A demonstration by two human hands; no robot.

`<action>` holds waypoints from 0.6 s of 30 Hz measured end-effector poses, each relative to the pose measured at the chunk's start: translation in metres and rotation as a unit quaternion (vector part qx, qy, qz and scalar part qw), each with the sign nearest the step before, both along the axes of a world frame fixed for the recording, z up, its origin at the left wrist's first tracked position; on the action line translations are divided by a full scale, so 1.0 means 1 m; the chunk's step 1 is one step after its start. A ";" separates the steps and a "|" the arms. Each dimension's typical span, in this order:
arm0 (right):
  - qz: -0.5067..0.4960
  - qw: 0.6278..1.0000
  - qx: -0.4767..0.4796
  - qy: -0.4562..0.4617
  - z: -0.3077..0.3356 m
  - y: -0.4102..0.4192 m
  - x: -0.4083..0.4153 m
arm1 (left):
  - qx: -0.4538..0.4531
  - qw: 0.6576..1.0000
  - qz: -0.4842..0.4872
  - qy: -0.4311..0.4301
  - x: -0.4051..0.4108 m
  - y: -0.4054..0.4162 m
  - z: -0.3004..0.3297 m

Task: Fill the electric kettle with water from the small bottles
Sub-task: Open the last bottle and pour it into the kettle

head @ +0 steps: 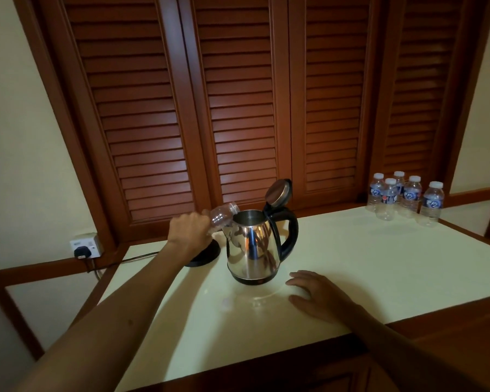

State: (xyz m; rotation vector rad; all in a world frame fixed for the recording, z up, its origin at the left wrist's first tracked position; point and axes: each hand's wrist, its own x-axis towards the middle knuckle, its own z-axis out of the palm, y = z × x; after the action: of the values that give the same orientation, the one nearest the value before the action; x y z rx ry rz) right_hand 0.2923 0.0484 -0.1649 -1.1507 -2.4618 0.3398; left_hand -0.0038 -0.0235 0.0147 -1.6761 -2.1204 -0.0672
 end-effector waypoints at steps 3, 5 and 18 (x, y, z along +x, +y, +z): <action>0.003 1.000 0.003 0.007 0.003 -0.002 0.000 | 0.015 0.995 0.009 -0.100 0.000 -0.007 -0.010; 0.005 1.000 0.004 0.008 0.004 -0.003 -0.001 | 0.021 0.983 0.015 -0.181 -0.003 -0.012 -0.020; 0.004 1.000 0.004 -0.010 0.006 -0.005 -0.002 | 0.161 0.771 -0.008 -0.616 -0.033 -0.070 -0.120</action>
State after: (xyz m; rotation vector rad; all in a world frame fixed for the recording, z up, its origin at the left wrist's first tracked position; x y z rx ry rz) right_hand 0.2906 0.0435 -0.1590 -1.1462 -2.4842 0.3228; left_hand -0.0363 -0.0937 -0.1052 -1.5367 -2.6029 -1.8782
